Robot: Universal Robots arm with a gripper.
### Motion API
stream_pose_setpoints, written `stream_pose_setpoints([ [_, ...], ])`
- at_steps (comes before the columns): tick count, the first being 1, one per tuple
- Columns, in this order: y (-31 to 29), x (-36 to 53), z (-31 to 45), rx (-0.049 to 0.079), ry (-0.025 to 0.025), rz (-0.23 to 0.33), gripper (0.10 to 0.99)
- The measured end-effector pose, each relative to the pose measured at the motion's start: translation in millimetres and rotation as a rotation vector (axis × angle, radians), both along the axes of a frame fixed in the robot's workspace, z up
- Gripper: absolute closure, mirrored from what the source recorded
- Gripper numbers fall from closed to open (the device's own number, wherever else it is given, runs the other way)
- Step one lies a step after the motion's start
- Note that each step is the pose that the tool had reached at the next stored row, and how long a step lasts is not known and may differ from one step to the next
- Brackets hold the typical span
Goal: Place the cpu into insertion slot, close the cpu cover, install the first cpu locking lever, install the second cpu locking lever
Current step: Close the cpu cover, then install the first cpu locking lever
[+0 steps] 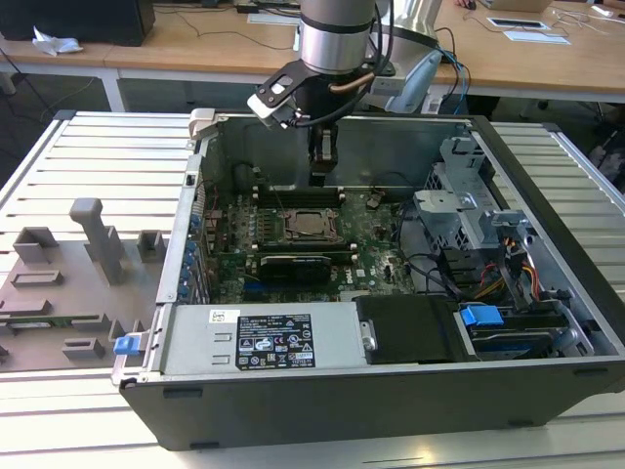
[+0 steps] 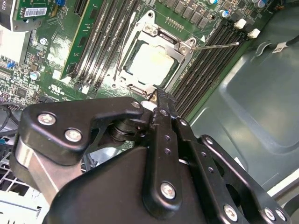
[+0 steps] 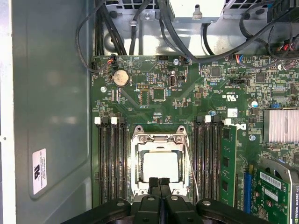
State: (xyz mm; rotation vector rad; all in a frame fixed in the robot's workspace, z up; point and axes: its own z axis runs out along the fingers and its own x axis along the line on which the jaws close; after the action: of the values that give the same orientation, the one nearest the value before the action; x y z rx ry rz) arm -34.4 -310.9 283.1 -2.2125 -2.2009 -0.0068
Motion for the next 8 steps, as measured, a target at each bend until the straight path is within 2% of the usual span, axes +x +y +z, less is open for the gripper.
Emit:
stream_pose_setpoints([
  [5, 0.0, 0.2, 0.1, 0.0, 0.0004, 0.001, 0.98],
  [8, 0.0, 0.2, 0.1, 0.0, 0.0004, 0.033, 0.98],
])
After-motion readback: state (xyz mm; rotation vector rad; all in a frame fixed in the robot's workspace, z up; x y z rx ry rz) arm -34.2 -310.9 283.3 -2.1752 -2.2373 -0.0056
